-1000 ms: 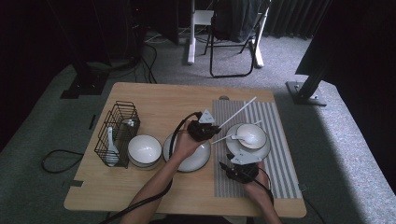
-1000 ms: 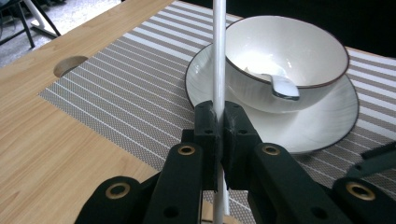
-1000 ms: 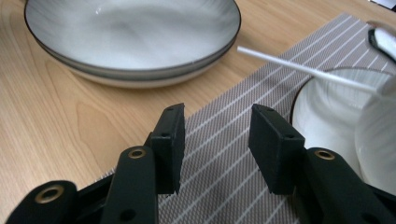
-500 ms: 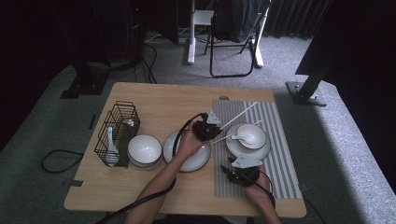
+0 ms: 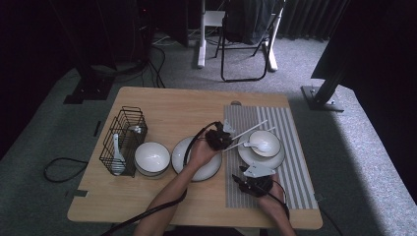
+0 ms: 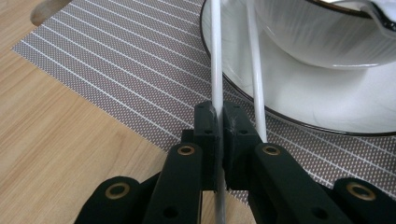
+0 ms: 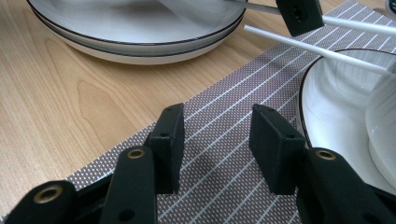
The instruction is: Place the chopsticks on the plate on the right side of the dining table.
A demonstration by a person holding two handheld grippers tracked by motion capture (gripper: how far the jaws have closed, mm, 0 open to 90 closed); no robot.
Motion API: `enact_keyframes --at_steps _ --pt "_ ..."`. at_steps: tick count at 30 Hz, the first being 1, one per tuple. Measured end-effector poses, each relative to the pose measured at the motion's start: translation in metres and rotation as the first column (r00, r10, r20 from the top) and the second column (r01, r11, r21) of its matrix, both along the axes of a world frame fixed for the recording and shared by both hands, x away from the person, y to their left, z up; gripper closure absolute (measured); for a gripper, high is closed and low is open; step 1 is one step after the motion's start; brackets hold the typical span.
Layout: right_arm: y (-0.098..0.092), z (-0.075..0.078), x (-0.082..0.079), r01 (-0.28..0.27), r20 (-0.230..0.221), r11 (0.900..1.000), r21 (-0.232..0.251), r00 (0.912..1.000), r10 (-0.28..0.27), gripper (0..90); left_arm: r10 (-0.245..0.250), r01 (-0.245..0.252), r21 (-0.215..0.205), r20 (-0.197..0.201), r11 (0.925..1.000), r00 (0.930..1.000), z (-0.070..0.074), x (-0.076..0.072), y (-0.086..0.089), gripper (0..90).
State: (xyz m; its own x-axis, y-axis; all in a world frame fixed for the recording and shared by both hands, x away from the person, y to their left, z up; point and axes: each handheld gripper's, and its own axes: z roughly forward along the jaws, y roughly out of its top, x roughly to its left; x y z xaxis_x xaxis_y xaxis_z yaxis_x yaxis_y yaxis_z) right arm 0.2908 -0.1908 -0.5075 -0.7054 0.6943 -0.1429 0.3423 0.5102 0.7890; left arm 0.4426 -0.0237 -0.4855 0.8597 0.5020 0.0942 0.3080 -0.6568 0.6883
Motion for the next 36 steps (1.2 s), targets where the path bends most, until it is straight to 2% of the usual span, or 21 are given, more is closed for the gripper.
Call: enact_keyframes --at_steps 9,19,36 --pt "0.0 0.0 0.0 -0.001 0.0 1.0 -0.001 1.0 0.001 54.9 -0.026 0.025 0.049 0.017 0.9985 0.9995 0.0 -0.003 -0.01 86.4" --pt "-0.001 0.0 0.0 0.003 -0.001 1.0 0.0 1.0 -0.003 54.9 -0.047 0.045 0.084 0.021 0.9954 0.9987 -0.001 -0.004 -0.019 86.3" --pt "-0.001 -0.003 0.001 0.005 -0.008 1.0 -0.003 1.0 -0.005 54.6 -0.05 0.05 0.052 -0.002 0.9974 0.9987 -0.002 -0.003 -0.017 82.6"
